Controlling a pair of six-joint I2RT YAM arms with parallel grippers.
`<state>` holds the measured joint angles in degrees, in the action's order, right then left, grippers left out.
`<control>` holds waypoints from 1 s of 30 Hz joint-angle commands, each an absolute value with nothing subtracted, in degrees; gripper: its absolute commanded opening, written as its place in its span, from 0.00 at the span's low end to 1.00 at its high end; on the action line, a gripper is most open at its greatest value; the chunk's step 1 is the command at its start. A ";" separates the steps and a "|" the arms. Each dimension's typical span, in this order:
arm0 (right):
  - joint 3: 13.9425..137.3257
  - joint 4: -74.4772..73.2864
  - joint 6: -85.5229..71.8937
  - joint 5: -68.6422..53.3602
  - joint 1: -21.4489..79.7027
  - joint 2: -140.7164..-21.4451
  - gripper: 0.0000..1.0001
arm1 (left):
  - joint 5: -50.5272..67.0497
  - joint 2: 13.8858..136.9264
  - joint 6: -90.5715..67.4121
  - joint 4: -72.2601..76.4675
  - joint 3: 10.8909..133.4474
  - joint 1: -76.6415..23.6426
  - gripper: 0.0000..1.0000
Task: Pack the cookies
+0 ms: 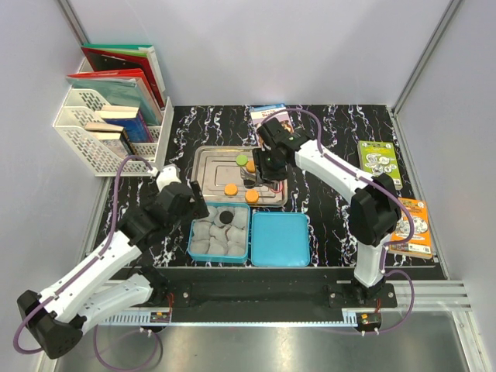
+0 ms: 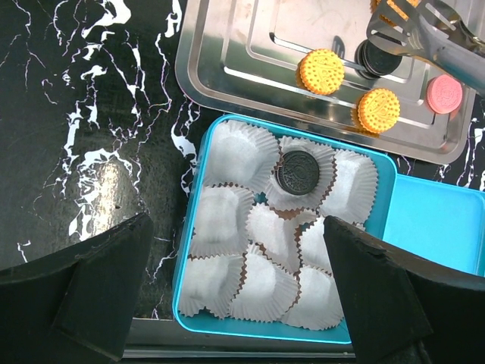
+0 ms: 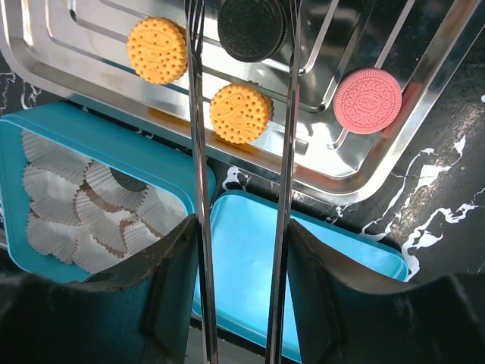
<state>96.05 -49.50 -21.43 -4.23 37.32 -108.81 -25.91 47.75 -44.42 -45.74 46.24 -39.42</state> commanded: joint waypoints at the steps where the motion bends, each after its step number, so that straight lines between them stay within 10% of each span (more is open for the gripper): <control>1: 93.43 -47.29 -21.62 -5.54 37.18 -108.54 0.54 | -25.66 47.81 -43.59 -43.15 45.79 -39.20 0.99; 14: 87.72 -45.97 -22.59 -5.71 37.18 -106.18 0.40 | -25.14 48.34 -43.59 -42.80 45.70 -39.29 0.99; 30: 87.28 -47.99 -23.12 -7.21 37.26 -103.71 0.55 | -24.08 48.60 -44.12 -42.01 45.35 -39.20 0.99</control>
